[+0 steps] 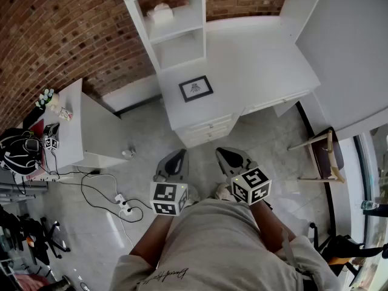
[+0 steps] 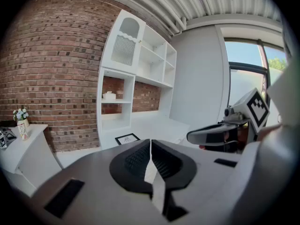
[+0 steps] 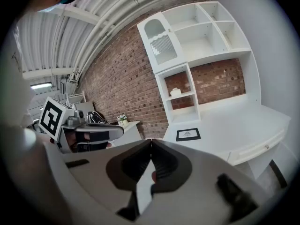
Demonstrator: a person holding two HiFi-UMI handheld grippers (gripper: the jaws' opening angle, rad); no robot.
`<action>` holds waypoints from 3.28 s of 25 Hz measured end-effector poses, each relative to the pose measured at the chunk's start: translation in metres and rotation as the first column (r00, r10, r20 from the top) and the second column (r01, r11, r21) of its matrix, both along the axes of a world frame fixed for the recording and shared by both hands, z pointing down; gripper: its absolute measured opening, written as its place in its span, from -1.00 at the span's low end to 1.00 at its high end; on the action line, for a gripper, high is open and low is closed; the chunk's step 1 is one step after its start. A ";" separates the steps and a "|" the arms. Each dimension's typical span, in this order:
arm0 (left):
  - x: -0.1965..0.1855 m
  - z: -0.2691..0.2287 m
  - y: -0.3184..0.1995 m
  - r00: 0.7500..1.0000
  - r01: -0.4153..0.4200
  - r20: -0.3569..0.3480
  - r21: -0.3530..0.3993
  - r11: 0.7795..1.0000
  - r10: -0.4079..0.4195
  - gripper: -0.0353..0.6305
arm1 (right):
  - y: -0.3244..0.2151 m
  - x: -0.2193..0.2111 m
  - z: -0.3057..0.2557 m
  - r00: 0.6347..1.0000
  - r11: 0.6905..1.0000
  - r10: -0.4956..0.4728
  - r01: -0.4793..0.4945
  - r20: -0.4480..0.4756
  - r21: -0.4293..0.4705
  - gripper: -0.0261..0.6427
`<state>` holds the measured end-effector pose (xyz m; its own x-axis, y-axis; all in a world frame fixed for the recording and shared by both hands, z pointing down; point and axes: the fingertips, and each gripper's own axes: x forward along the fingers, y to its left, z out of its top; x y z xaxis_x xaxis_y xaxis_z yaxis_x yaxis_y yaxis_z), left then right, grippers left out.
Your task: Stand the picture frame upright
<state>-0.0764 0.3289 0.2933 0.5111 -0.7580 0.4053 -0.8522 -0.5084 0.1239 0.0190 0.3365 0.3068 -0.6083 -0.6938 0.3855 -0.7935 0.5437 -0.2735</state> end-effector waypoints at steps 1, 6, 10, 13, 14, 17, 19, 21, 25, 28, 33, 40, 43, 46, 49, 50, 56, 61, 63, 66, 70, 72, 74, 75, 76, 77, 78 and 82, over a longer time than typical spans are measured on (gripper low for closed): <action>-0.002 -0.001 -0.001 1.000 -0.002 0.002 0.003 1.000 0.002 -0.83 | -0.001 -0.003 0.000 1.000 1.000 -0.002 0.002 -0.003 0.001 -0.83; -0.012 -0.002 -0.006 1.000 -0.009 -0.002 0.012 1.000 0.009 -0.83 | -0.004 -0.014 -0.001 1.000 1.000 0.002 -0.002 -0.014 0.005 -0.84; -0.017 -0.004 -0.008 1.000 -0.022 -0.011 0.017 1.000 0.022 -0.83 | -0.004 -0.019 -0.003 1.000 1.000 0.016 -0.016 -0.021 0.009 -0.84; -0.021 -0.004 -0.008 0.999 -0.035 -0.012 0.021 0.999 0.035 -0.83 | -0.004 -0.025 -0.004 1.000 1.000 0.027 -0.027 0.007 -0.003 -0.83; -0.024 -0.005 -0.008 0.999 -0.038 -0.013 0.022 0.999 0.038 -0.83 | -0.005 -0.028 -0.005 0.999 0.999 0.032 -0.032 0.015 -0.007 -0.83; -0.033 -0.007 -0.009 0.999 -0.044 -0.023 0.027 0.999 0.045 -0.83 | -0.005 -0.038 -0.008 0.999 0.999 0.041 -0.041 0.016 -0.005 -0.83; -0.040 -0.008 -0.008 0.998 -0.048 -0.034 0.028 0.998 0.049 -0.83 | -0.004 -0.046 -0.009 0.999 0.999 0.043 -0.043 0.012 -0.004 -0.83; -0.047 -0.008 -0.006 0.998 -0.054 -0.035 0.030 0.998 0.055 -0.83 | -0.003 -0.054 -0.009 0.999 0.999 0.046 -0.046 0.009 -0.004 -0.83; -0.063 -0.004 0.003 0.996 -0.093 0.011 0.046 0.995 0.092 -0.83 | -0.003 -0.070 -0.007 0.998 0.998 0.061 -0.061 0.007 0.003 -0.83; -0.079 -0.004 0.006 0.995 -0.098 0.010 0.044 0.994 0.098 -0.83 | -0.004 -0.076 -0.006 0.996 0.996 0.084 -0.084 0.004 0.005 -0.83; -0.089 -0.006 0.003 0.996 -0.091 0.008 0.050 0.995 0.091 -0.83 | -0.004 -0.080 -0.011 0.996 0.995 0.093 -0.092 -0.017 0.027 -0.83; -0.084 -0.003 -0.004 0.994 -0.111 -0.001 0.063 0.992 0.111 -0.83 | -0.015 -0.084 -0.010 0.995 0.995 0.096 -0.095 -0.023 0.038 -0.83; -0.082 -0.002 -0.014 0.995 -0.103 -0.007 0.054 0.993 0.104 -0.83 | -0.024 -0.082 -0.007 0.995 0.995 0.093 -0.092 -0.025 0.032 -0.83; -0.080 -0.002 -0.028 0.995 -0.095 -0.010 0.052 0.994 0.096 -0.83 | -0.038 -0.080 -0.005 0.996 0.995 0.091 -0.090 -0.020 0.031 -0.83; -0.074 0.002 -0.047 0.995 -0.095 -0.006 0.048 0.994 0.096 -0.83 | -0.057 -0.072 0.001 0.995 0.995 0.096 -0.096 -0.020 0.023 -0.83; -0.070 0.004 -0.054 0.995 -0.096 -0.004 0.048 0.994 0.096 -0.83 | -0.064 -0.069 0.004 0.995 0.995 0.096 -0.095 -0.020 0.018 -0.83; -0.046 0.013 -0.109 0.997 -0.081 -0.013 0.032 0.996 0.082 -0.83 | -0.116 -0.047 0.011 0.997 0.997 0.071 -0.071 -0.016 0.011 -0.83; -0.021 0.010 -0.168 0.997 -0.068 -0.022 0.032 0.997 0.069 -0.83 | -0.178 -0.018 0.007 0.998 0.998 0.066 -0.066 -0.017 0.016 -0.83; -0.013 0.012 -0.190 0.998 -0.054 -0.033 0.019 0.998 0.055 -0.83 | -0.201 -0.010 0.006 0.999 0.999 0.050 -0.050 -0.019 0.013 -0.83; 0.001 0.016 -0.219 0.999 -0.032 -0.034 0.003 0.999 0.032 -0.83 | -0.232 0.004 0.005 1.000 1.000 0.026 -0.026 -0.016 0.009 -0.83; 0.019 0.019 -0.249 1.000 -0.011 -0.028 -0.005 1.000 0.011 -0.83 | -0.264 0.019 0.008 1.000 1.000 -0.003 0.003 -0.005 0.002 -0.83; 0.026 0.020 -0.263 1.000 0.003 -0.026 -0.008 1.000 -0.003 -0.83 | -0.278 0.023 0.011 1.000 1.000 -0.025 0.025 -0.001 -0.004 -0.83; 0.031 0.020 -0.277 0.999 0.019 -0.027 -0.007 1.000 -0.019 -0.83 | -0.291 0.026 0.012 0.999 0.999 -0.052 0.052 0.005 -0.006 -0.83; 0.034 0.019 -0.284 0.999 0.026 -0.030 -0.005 1.000 -0.026 -0.83 | -0.297 0.027 0.012 0.998 0.998 -0.063 0.063 0.008 -0.006 -0.83; 0.038 0.018 -0.290 0.999 0.032 -0.032 -0.004 0.999 -0.032 -0.83 | -0.303 0.029 0.012 0.997 0.997 -0.072 0.072 0.010 -0.006 -0.83; 0.040 0.017 -0.296 0.999 0.037 -0.032 -0.002 0.999 -0.037 -0.83 | -0.309 0.031 0.013 0.997 0.997 -0.079 0.079 0.012 -0.005 -0.83; 0.043 0.017 -0.301 0.999 0.044 -0.031 -0.002 0.999 -0.044 -0.83 | -0.315 0.033 0.013 0.996 0.996 -0.086 0.086 0.012 -0.006 -0.83; 0.045 0.019 -0.314 0.997 0.075 -0.024 -0.008 0.997 -0.075 -0.83 | -0.333 0.037 0.014 0.993 0.993 -0.116 0.116 0.016 -0.004 -0.83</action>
